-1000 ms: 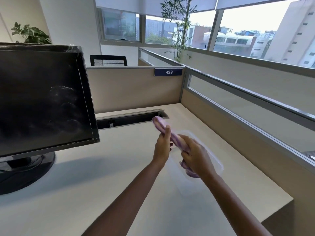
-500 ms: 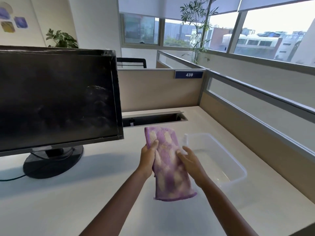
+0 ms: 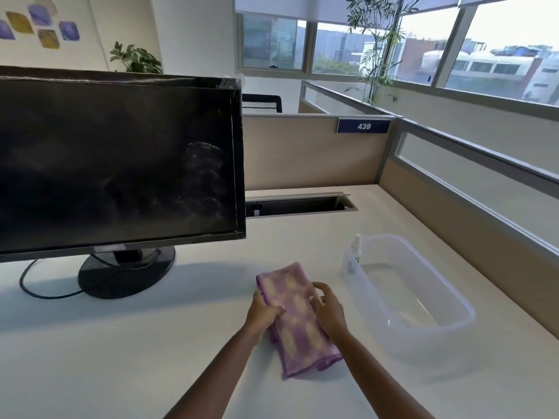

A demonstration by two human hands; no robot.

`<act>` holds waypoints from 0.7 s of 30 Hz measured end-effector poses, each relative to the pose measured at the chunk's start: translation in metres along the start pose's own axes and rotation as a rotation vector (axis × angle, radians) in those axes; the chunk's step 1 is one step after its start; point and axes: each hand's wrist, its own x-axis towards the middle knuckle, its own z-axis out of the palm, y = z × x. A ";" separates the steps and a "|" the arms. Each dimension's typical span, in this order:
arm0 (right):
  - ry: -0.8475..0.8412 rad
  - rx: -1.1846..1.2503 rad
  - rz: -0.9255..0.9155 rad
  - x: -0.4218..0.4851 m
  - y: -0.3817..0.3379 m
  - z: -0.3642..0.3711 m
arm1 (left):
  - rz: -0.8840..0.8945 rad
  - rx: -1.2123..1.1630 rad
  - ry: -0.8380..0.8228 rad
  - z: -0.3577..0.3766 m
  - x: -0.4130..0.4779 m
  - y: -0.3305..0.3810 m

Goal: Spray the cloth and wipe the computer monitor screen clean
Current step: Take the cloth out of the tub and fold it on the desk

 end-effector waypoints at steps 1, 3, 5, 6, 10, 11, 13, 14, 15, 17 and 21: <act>0.011 -0.024 0.004 0.000 0.003 0.003 | 0.033 0.079 0.025 0.001 0.001 -0.002; 0.052 -0.098 -0.016 -0.001 0.008 0.008 | 0.142 0.269 0.068 0.003 0.001 -0.005; 0.091 -0.218 -0.090 -0.004 0.010 0.010 | 0.280 0.497 0.090 0.007 0.001 -0.005; 0.097 -0.297 -0.133 -0.006 0.011 0.011 | 0.335 0.623 0.087 0.009 0.002 -0.006; 0.041 -0.674 -0.324 -0.011 0.023 0.010 | 0.390 1.009 -0.038 0.013 0.011 -0.015; -0.007 -0.728 -0.335 -0.012 0.027 0.011 | 0.386 1.081 -0.081 0.013 0.012 -0.018; -0.097 -0.768 -0.295 -0.015 0.034 0.012 | 0.381 1.180 -0.128 0.014 0.014 -0.023; -0.127 -0.774 -0.277 -0.015 0.036 0.012 | 0.379 1.203 -0.132 0.014 0.015 -0.025; -0.142 -0.784 -0.276 -0.015 0.036 0.010 | 0.377 1.217 -0.131 0.015 0.017 -0.026; -0.142 -0.804 -0.324 -0.015 0.033 0.004 | 0.382 1.248 -0.113 0.016 0.018 -0.027; -0.003 -0.611 -0.508 -0.013 0.012 -0.023 | 0.465 1.257 0.034 0.024 0.017 -0.012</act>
